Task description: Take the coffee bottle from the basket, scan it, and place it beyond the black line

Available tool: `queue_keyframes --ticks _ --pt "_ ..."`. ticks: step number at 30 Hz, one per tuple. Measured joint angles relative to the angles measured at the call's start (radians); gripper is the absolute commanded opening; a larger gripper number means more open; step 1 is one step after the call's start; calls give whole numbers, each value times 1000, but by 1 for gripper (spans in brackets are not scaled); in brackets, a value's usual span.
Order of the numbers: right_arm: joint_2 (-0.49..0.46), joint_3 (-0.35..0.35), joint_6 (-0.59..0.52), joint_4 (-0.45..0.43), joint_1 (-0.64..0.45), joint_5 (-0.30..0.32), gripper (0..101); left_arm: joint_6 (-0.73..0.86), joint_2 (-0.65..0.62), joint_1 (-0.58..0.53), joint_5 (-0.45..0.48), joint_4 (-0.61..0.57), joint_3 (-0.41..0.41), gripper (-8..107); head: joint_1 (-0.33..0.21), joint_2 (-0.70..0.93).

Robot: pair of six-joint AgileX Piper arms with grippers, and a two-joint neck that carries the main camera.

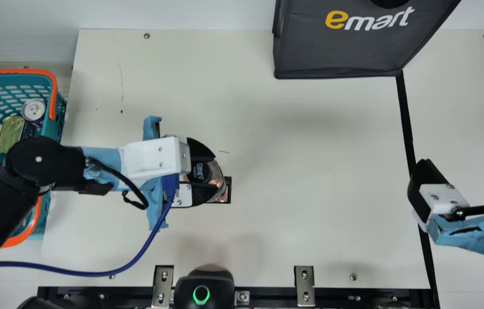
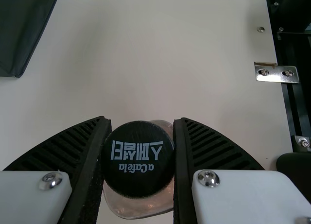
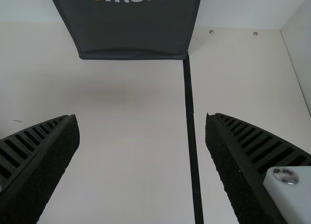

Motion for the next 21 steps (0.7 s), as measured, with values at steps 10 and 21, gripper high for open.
queue_keyframes --ticks 10,21 --pt "0 0 0 0 0 0 91 37 -4 -7 32 -6 -4 10 0 0" --pt "0 0 0 0 0 0 91 86 -10 -7 76 -2 -16 10 0 0"
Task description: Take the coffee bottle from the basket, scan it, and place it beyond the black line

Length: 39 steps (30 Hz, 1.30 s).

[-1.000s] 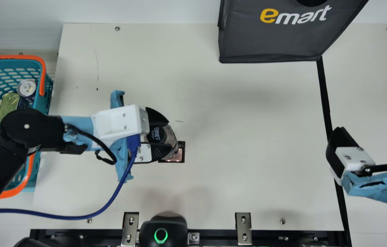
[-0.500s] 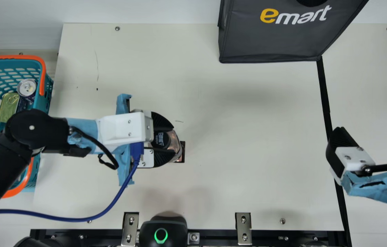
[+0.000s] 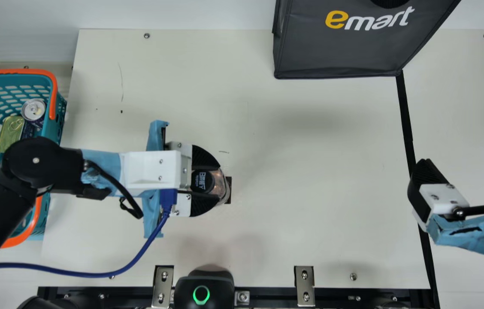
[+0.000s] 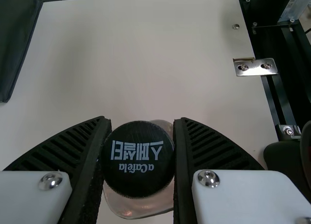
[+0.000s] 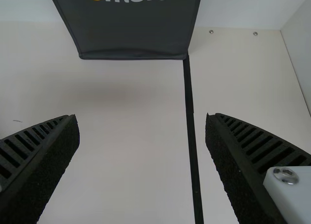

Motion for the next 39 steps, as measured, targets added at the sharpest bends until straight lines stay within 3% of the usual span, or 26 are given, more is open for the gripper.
queue_keyframes --ticks 39 --pt "0 0 0 0 0 -2 91 -17 58 -23 -12 -4 -51 10 0 0"
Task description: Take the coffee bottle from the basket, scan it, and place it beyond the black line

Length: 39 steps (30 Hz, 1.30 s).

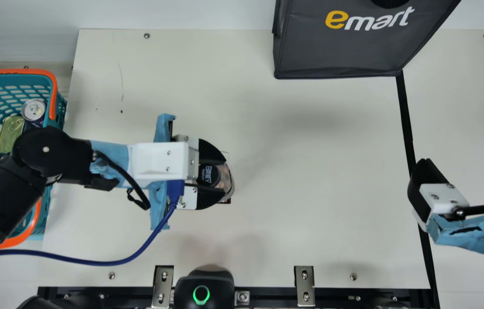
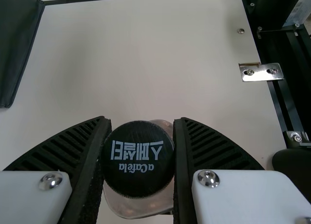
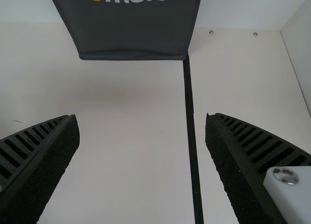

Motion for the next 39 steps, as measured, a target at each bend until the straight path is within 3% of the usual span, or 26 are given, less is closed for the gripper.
queue_keyframes --ticks 11,39 --pt "0 0 0 0 0 0 91 -35 41 -30 -22 3 -52 10 0 0" --pt "0 0 0 0 0 -1 91 -193 227 -150 -118 72 -276 10 0 0"
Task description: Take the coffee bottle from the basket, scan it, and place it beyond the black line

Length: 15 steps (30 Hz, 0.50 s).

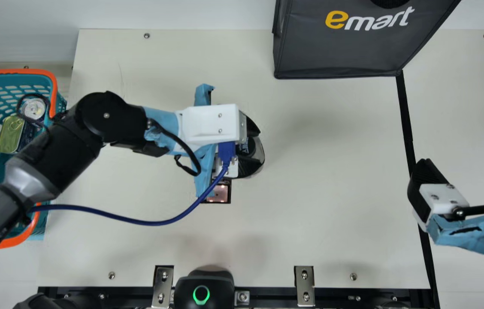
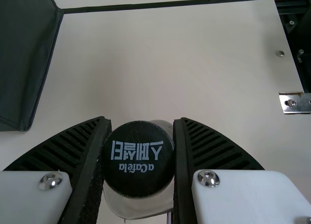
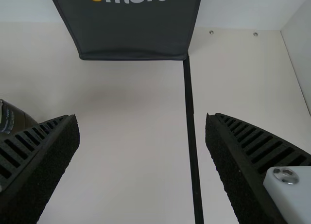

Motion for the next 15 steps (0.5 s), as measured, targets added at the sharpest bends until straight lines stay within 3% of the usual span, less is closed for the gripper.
queue_keyframes --ticks 15 --pt "0 0 0 0 0 0 91 -81 91 -61 -21 59 -118 10 0 0"
